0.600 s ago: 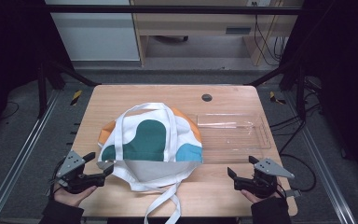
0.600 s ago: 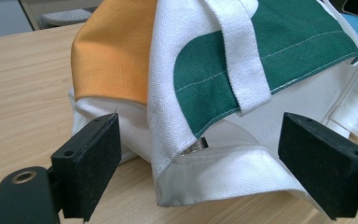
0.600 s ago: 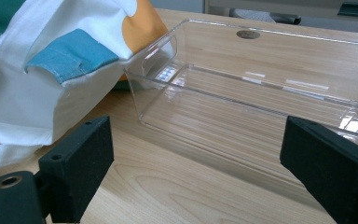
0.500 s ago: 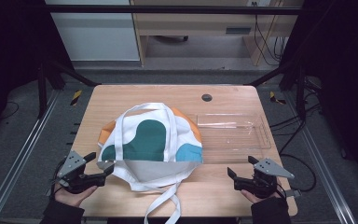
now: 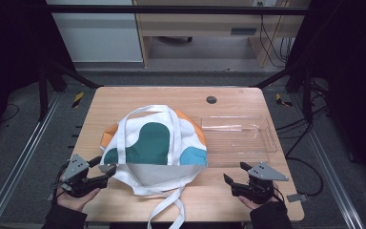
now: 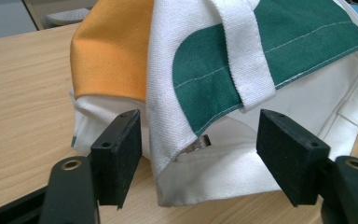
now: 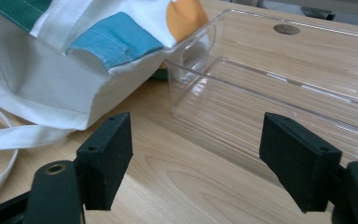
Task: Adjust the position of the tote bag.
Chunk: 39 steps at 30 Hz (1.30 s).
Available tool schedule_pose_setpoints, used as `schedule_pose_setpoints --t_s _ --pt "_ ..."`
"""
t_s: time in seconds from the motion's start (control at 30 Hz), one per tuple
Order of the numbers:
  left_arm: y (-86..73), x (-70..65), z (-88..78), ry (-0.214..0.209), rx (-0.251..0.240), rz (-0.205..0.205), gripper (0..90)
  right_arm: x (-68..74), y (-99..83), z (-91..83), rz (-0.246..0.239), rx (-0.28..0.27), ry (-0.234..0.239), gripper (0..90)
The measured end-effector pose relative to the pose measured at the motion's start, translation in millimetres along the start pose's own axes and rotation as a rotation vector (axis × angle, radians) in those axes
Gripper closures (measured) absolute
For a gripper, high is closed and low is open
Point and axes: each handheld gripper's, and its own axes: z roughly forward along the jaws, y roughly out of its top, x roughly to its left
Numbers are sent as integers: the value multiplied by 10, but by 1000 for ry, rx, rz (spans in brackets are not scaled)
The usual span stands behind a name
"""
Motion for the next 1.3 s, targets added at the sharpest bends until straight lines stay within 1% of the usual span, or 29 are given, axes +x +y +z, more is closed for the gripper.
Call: schedule_pose_setpoints --t_s 0.2,0.23,0.3,0.43,0.47,0.57,0.6,0.67,0.7,0.73,0.8,0.83,0.87,0.97,1.0,1.03,1.07,1.17,1.3 --pt "-12 4 29 5 23 15 370 94 42 53 -13 14 34 303" --pt "-12 4 29 5 23 15 379 94 42 53 -13 14 34 303" --pt "-17 11 38 8 29 17 398 144 64 79 -19 12 50 326" --pt "-25 16 47 14 37 21 435 186 76 105 -24 14 52 347" --pt "-28 13 45 18 40 27 445 220 85 127 -38 13 55 367" --pt "-31 19 42 20 42 26 470 249 90 143 -44 14 60 384" --pt "-38 26 40 20 46 22 483 287 95 168 -54 16 72 402" --pt "-43 35 39 20 51 23 504 316 99 188 -60 20 80 431" --pt "-43 35 39 20 51 23 515 316 99 188 -60 20 80 431" --pt "-44 40 37 25 55 23 532 353 107 206 -69 21 91 471" --pt "-45 43 33 28 56 15 557 381 117 213 -70 27 106 515" --pt "-45 43 33 28 56 15 570 381 117 213 -70 27 106 515" --pt "-47 47 31 31 57 8 585 416 131 226 -76 34 129 569" --pt "-45 63 32 36 60 2 627 457 145 251 -78 48 152 610" --pt "-45 63 32 36 60 2 645 457 145 251 -78 48 152 610" --pt "-44 65 35 44 61 -1 662 487 157 266 -77 63 180 651" --pt "-43 66 34 46 60 -3 670 496 162 271 -76 63 190 661" --pt "-39 76 39 52 62 -5 705 528 182 273 -79 61 204 697" --pt "-36 81 45 59 65 -10 754 547 190 276 -82 62 208 725"
